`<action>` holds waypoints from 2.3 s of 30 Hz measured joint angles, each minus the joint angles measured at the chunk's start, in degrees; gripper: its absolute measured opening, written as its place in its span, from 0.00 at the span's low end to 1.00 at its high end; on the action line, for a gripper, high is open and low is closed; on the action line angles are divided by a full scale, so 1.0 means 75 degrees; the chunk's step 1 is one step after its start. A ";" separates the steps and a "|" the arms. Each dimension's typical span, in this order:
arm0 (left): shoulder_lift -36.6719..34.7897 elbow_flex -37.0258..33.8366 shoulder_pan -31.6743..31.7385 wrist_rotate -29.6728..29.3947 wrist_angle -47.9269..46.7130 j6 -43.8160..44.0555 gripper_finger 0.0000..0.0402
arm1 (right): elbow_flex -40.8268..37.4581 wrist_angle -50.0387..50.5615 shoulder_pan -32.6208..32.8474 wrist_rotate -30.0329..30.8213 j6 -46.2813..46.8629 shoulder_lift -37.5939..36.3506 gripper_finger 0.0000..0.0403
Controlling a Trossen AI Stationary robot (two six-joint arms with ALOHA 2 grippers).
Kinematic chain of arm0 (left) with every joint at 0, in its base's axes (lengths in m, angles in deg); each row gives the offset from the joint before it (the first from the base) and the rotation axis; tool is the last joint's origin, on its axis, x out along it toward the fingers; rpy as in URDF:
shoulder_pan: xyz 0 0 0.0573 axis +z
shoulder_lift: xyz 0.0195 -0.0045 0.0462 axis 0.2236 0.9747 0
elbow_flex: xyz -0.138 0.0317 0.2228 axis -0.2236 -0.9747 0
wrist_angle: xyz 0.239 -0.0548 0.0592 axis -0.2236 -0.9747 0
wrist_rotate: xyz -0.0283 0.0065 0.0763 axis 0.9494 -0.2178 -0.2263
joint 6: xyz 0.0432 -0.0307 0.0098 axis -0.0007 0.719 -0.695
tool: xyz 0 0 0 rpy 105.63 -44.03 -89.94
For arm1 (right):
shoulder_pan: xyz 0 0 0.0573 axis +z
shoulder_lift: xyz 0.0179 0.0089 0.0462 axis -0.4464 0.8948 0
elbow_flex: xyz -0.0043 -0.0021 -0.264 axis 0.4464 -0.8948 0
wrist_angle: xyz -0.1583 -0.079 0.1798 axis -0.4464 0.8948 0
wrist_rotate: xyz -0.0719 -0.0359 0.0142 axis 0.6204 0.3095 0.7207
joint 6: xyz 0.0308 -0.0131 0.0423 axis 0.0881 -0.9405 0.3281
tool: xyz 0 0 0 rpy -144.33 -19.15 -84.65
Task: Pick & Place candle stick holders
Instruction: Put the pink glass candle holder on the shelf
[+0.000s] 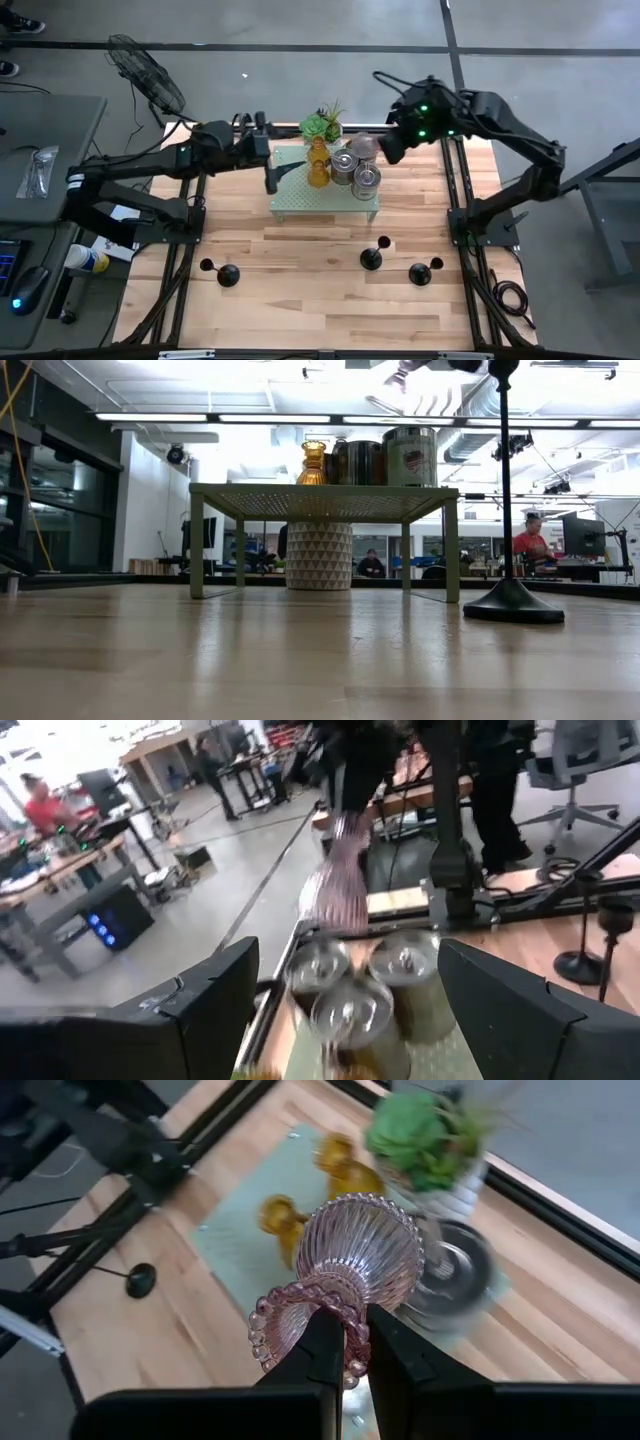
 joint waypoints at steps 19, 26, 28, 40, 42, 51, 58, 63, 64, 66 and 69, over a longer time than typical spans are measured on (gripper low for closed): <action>0.2531 0.2679 -0.0137 0.0647 -0.0605 -0.1858 0.76 | 0.0003 -0.1776 0.0874 0.0046 -0.0007 0.0373 0.04; 0.3167 0.3048 -0.0314 -0.0039 -0.0616 -0.2120 0.76 | 0.0000 -0.1844 0.0889 0.0127 -0.0039 0.0373 0.04; 0.3251 0.3104 -0.0314 -0.0228 -0.0640 -0.2256 0.76 | 0.0000 -0.1905 0.0906 0.0126 -0.0058 0.0373 0.04; 0.3356 0.3131 -0.0315 -0.0932 -0.0529 -0.2346 0.75 | 0.0000 -0.2056 0.1099 0.0048 -0.0132 0.0373 0.04; 0.3356 0.3131 -0.0315 -0.0874 -0.0551 -0.2346 0.72 | 0.0000 -0.2083 0.1104 0.0046 -0.0133 0.0373 0.04; 0.3356 0.3128 -0.0373 -0.0638 -0.0575 -0.2346 0.50 | 0.0000 -0.2076 0.1104 0.0038 -0.0132 0.0373 0.04; 0.3347 0.3128 -0.0358 -0.0647 -0.0515 -0.2279 0.37 | 0.0000 -0.2075 0.1104 0.0088 -0.0129 0.0373 0.04; 0.3344 0.3128 -0.0358 -0.0697 -0.0528 -0.2255 0.34 | 0.0000 -0.2077 0.1104 0.0093 -0.0126 0.0373 0.04; 0.3344 0.3128 -0.0358 -0.0727 -0.0533 -0.2257 0.34 | 0.0000 -0.2080 0.1104 0.0091 -0.0126 0.0373 0.04; 0.3344 0.3128 -0.0358 -0.0766 -0.0561 -0.2257 0.33 | 0.0000 -0.2077 0.1104 0.0091 -0.0123 0.0373 0.04; 0.3344 0.3128 -0.0358 -0.0769 -0.0605 -0.2258 0.30 | 0.0000 -0.2075 0.1104 0.0094 -0.0103 0.0376 0.04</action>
